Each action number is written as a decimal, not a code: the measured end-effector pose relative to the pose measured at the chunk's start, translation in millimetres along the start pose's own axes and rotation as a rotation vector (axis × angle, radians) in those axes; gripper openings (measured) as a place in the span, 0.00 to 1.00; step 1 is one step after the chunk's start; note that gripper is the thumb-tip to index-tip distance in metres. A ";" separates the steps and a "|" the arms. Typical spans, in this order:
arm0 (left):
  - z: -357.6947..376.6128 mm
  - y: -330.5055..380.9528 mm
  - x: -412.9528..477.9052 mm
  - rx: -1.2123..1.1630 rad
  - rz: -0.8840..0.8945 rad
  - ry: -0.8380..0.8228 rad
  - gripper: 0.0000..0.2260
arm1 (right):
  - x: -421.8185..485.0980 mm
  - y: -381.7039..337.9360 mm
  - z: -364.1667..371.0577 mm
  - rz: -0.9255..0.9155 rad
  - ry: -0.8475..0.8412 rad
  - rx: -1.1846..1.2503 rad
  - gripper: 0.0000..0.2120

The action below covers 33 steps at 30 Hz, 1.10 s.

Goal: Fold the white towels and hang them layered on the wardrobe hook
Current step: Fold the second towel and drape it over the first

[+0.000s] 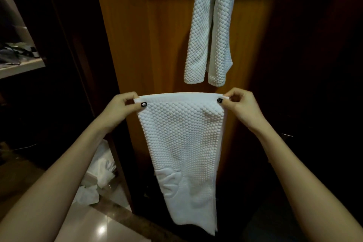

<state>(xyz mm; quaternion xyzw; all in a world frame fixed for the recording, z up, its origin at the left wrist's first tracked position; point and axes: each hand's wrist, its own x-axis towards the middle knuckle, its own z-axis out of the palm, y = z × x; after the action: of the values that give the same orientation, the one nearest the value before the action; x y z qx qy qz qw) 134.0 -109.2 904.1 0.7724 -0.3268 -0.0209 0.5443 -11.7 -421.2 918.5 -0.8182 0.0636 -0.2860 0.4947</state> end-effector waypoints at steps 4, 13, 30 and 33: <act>1.7 4.9 5.2 -0.118 0.034 0.050 0.09 | -8.7 -1.1 -2.4 -0.002 -0.040 -0.010 0.09; 2.2 11.6 3.0 0.084 0.118 0.211 0.07 | -0.4 -10.0 7.5 -0.032 -0.088 -0.119 0.11; 40.5 5.8 9.5 0.385 -0.259 0.489 0.07 | -13.2 -7.1 63.5 -0.152 -0.070 -0.267 0.13; 48.4 23.8 13.4 0.190 -0.209 0.465 0.10 | -10.6 -24.6 62.0 -0.082 -0.160 -0.094 0.11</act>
<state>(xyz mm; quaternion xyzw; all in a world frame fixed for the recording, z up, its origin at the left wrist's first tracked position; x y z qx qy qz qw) 114.3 -160.9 909.1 0.8335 -0.1121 0.1319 0.5247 8.0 -356.8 913.5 -0.8626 0.0037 -0.2365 0.4473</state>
